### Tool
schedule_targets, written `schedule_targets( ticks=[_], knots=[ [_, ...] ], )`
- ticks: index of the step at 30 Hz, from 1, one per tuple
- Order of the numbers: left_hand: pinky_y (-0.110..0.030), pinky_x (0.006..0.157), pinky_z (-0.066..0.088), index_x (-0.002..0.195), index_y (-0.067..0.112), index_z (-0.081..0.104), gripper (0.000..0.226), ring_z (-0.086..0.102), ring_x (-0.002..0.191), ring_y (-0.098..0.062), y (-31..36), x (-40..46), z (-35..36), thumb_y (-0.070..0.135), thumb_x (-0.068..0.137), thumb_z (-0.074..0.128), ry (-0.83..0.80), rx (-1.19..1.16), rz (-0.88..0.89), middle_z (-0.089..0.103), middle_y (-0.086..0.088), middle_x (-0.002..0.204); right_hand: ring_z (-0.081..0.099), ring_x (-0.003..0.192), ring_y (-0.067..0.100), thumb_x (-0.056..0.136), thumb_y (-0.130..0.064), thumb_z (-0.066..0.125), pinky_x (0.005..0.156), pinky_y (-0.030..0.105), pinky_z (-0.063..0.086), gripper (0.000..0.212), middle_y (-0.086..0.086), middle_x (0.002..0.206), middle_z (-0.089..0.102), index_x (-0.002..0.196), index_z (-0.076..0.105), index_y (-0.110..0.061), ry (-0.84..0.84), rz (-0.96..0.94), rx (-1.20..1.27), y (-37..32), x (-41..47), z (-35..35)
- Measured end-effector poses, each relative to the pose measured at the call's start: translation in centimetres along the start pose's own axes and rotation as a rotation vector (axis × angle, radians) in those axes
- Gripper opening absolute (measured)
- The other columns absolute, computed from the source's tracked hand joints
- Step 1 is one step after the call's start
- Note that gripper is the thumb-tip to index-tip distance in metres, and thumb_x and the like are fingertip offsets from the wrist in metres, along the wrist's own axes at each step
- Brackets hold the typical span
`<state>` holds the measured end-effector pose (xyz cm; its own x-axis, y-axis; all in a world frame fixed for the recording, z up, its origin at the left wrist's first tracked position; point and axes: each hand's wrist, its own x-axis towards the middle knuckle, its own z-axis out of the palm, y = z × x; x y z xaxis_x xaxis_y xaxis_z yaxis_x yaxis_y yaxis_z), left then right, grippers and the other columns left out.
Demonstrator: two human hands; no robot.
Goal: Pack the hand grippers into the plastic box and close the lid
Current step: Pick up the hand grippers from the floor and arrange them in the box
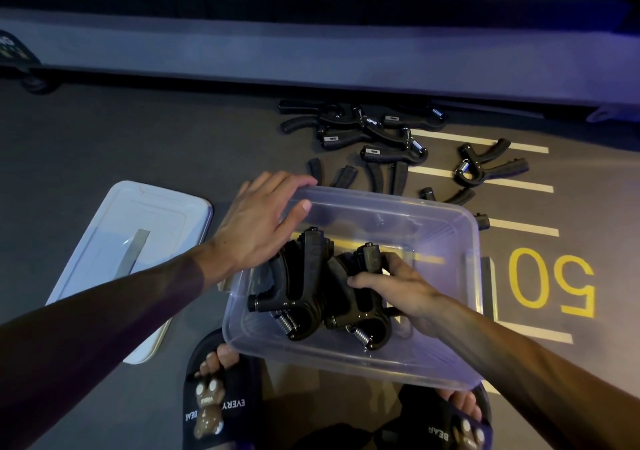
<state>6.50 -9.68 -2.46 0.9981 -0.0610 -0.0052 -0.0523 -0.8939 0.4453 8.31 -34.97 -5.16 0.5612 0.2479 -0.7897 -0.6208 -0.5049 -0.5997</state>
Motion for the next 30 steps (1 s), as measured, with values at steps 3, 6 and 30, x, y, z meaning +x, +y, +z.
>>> schedule_targets(
  ticks=[3, 6, 30],
  knots=[
    [-0.038, 0.098, 0.037, 0.141, 0.028, 0.048, 0.042, 0.048, 0.120, -0.014, 0.1, 0.0, -0.1, 0.044, 0.105, 0.035, -0.006, -0.002, -0.006, 0.057, 0.008, 0.131, 0.062, 0.082, 0.008, 0.076, -0.026, 0.078, 0.057, 0.019, 0.047, 0.041, -0.005, 0.100, 0.066, 0.111, 0.058, -0.033, -0.017, -0.009, -0.004, -0.1, -0.1, -0.1],
    [-0.039, 0.098, 0.037, 0.141, 0.029, 0.047, 0.042, 0.048, 0.120, -0.014, 0.1, 0.1, -0.1, 0.045, 0.105, 0.034, -0.009, -0.002, -0.010, 0.056, 0.008, 0.132, 0.062, 0.077, 0.005, 0.078, -0.023, 0.078, 0.050, 0.014, 0.047, 0.040, -0.009, 0.094, 0.066, 0.110, 0.058, -0.035, -0.024, -0.017, 0.032, 0.0, -0.3, -0.6],
    [-0.042, 0.098, 0.039, 0.141, 0.029, 0.048, 0.041, 0.049, 0.119, -0.014, 0.0, 0.1, 0.0, 0.045, 0.105, 0.035, -0.009, -0.005, -0.013, 0.056, 0.010, 0.129, 0.059, 0.115, 0.007, 0.073, -0.034, 0.083, 0.099, 0.025, 0.047, 0.093, -0.012, 0.125, 0.064, 0.147, 0.025, -0.037, -0.213, -0.040, -0.044, 1.7, 1.1, 0.1]
  ],
)
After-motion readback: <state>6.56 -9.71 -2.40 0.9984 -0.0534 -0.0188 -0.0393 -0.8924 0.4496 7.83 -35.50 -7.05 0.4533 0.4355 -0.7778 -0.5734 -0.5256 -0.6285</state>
